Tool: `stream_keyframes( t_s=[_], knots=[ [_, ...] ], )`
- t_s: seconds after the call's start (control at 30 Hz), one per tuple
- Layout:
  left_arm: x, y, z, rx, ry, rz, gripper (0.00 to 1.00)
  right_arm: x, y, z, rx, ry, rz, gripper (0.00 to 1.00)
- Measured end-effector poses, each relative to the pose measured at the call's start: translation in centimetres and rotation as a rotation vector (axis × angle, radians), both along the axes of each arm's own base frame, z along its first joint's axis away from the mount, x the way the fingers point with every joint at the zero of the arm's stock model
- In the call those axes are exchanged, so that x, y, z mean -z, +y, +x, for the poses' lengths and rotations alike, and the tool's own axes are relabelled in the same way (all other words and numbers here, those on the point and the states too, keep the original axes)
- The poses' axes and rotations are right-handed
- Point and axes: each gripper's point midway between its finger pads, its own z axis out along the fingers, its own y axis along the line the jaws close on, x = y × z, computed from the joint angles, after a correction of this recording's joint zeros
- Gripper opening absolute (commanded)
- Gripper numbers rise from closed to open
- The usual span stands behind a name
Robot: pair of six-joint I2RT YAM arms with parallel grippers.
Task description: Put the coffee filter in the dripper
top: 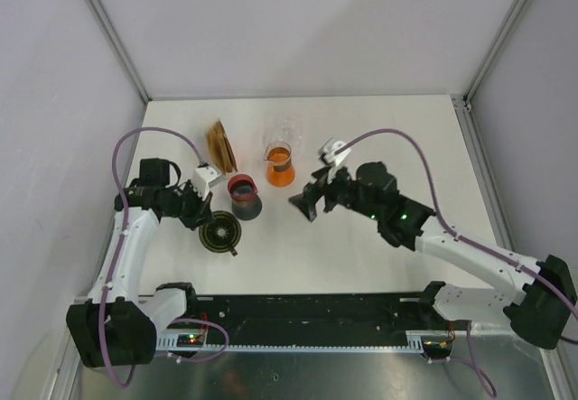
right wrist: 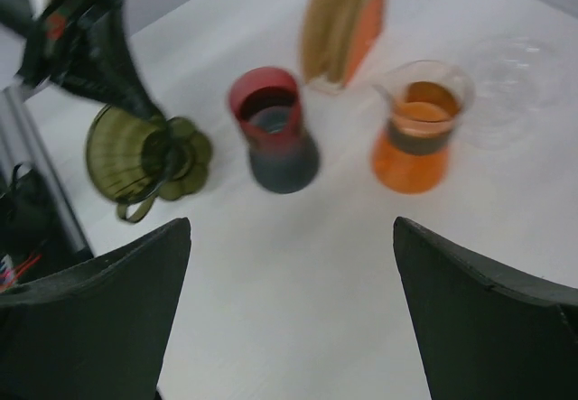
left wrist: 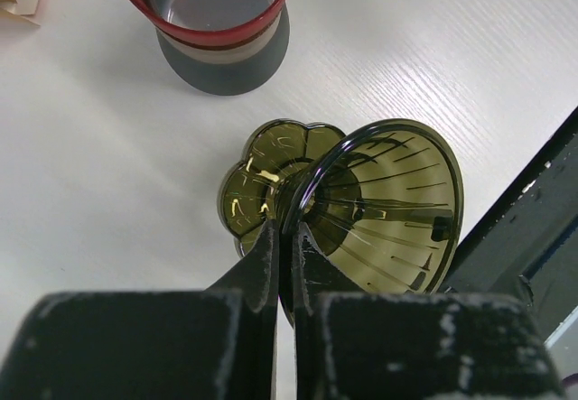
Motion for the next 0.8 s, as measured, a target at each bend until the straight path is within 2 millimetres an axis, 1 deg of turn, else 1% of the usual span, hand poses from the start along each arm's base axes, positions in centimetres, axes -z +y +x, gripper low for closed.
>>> stream_keyframes(
  t_s=[0.1, 0.17, 0.3, 0.37, 0.4, 0.5, 0.57, 0.67, 0.7, 0.8],
  knots=[
    [-0.7, 0.1, -0.3, -0.024, 0.01, -0.002, 0.0, 0.9, 3.3, -2.9, -0.111, -0.001, -0.021, 0.96],
    [-1.4, 0.1, -0.4, -0.041, 0.017, -0.003, 0.0, 1.4, 5.2, -4.4, -0.17, -0.002, -0.034, 0.93],
    [-4.1, 0.0, 0.0, -0.085, -0.007, -0.022, 0.0, 1.8, 8.5, -6.1, -0.233, 0.024, -0.032, 0.82],
    [-6.3, -0.2, 0.6, -0.119, -0.041, -0.048, 0.0, 1.7, 9.8, -6.1, -0.235, 0.055, -0.016, 0.78],
    [-7.2, -0.3, 0.9, -0.135, -0.053, -0.063, 0.0, 1.6, 10.4, -5.8, -0.227, 0.071, -0.006, 0.77],
    [-10.5, -1.0, 1.7, -0.2, -0.082, -0.14, 0.0, 0.6, 11.8, -4.9, -0.2, 0.109, 0.034, 0.76],
    [-12.0, -1.3, 2.2, -0.258, -0.092, -0.19, 0.0, -0.3, 12.7, -4.2, -0.179, 0.126, 0.065, 0.74],
    [-13.2, -1.3, 2.9, -0.35, -0.09, -0.245, 0.0, -2.1, 13.4, -3.3, -0.152, 0.141, 0.123, 0.68],
    [-13.4, -1.3, 3.1, -0.375, -0.086, -0.255, 0.0, -2.6, 13.5, -3.1, -0.145, 0.144, 0.139, 0.67],
    [-13.7, -1.0, 3.7, -0.461, -0.069, -0.284, 0.0, -4.4, 13.2, -1.7, -0.098, 0.145, 0.205, 0.64]
  ],
)
